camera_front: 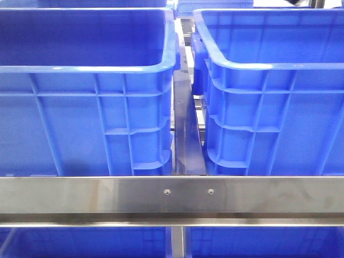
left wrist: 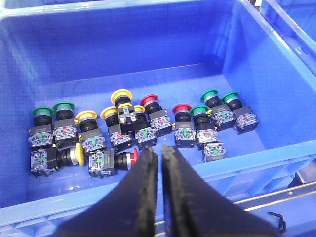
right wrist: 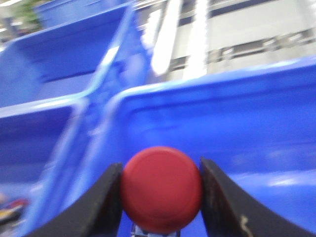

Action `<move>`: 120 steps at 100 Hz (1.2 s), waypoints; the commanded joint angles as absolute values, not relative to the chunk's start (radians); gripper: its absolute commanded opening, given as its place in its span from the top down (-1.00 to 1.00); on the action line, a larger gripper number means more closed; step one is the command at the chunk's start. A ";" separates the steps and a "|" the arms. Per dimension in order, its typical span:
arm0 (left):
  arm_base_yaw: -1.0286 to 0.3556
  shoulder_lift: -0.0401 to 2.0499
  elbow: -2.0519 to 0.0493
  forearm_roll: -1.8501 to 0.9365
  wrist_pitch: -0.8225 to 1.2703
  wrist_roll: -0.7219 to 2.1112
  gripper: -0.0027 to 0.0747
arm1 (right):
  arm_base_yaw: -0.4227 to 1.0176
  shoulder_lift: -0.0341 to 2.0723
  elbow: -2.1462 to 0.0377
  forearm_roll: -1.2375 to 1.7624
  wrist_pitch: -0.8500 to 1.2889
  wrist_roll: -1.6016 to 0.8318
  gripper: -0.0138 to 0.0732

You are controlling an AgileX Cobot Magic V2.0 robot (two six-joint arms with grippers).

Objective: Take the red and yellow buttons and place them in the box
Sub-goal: 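Carry the red button with the right gripper into the empty bin and release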

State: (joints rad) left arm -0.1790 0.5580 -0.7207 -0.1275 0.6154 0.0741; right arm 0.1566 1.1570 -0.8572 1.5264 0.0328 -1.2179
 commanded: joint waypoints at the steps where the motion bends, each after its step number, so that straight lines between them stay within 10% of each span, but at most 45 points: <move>1: -0.174 0.559 -0.745 -0.133 0.532 0.065 0.98 | 0.152 1.175 -0.916 1.543 -0.050 -1.285 0.36; 120: -0.174 0.559 -0.745 -0.155 0.532 0.065 0.98 | 0.152 1.847 -1.292 1.460 -0.233 -1.342 0.36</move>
